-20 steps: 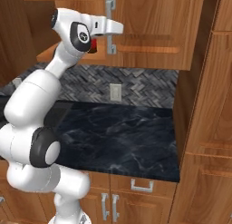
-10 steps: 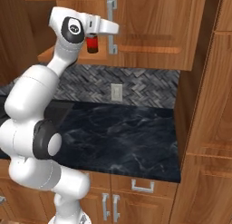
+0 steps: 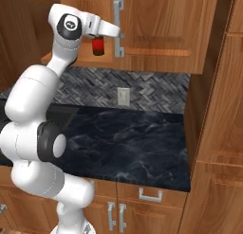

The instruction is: Open the cabinet directly in front. Then move the beer and the mug to the dining counter with the candle on it.

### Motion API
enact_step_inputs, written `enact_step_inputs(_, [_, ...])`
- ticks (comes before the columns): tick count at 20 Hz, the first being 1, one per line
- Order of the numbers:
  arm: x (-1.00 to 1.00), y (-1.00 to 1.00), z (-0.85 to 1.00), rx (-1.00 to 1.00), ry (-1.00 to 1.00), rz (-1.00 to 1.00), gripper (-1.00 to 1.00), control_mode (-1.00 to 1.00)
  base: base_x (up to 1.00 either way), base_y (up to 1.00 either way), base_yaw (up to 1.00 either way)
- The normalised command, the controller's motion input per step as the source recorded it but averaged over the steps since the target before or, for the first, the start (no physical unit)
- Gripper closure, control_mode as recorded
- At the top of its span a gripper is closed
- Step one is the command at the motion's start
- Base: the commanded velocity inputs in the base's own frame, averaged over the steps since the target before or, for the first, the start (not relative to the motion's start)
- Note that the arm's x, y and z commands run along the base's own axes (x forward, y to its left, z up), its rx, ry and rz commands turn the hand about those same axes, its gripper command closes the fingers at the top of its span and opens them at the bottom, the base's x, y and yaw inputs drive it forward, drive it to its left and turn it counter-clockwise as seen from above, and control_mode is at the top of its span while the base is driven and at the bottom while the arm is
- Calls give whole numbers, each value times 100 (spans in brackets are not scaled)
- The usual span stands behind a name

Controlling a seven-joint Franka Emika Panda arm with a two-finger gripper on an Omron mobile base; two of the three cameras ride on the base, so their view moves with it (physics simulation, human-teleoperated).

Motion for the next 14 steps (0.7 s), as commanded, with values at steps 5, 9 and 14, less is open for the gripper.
enact_step_inputs(5, [-70, -100, 7, 8, -7, -17, 100, -100, 0, 0, 0])
enact_step_inputs(9, [-84, -100, 5, 8, -9, -17, 100, -100, 0, 0, 0])
enact_step_inputs(14, [-90, -100, 6, 8, -11, -15, 100, -100, 0, 0, 0])
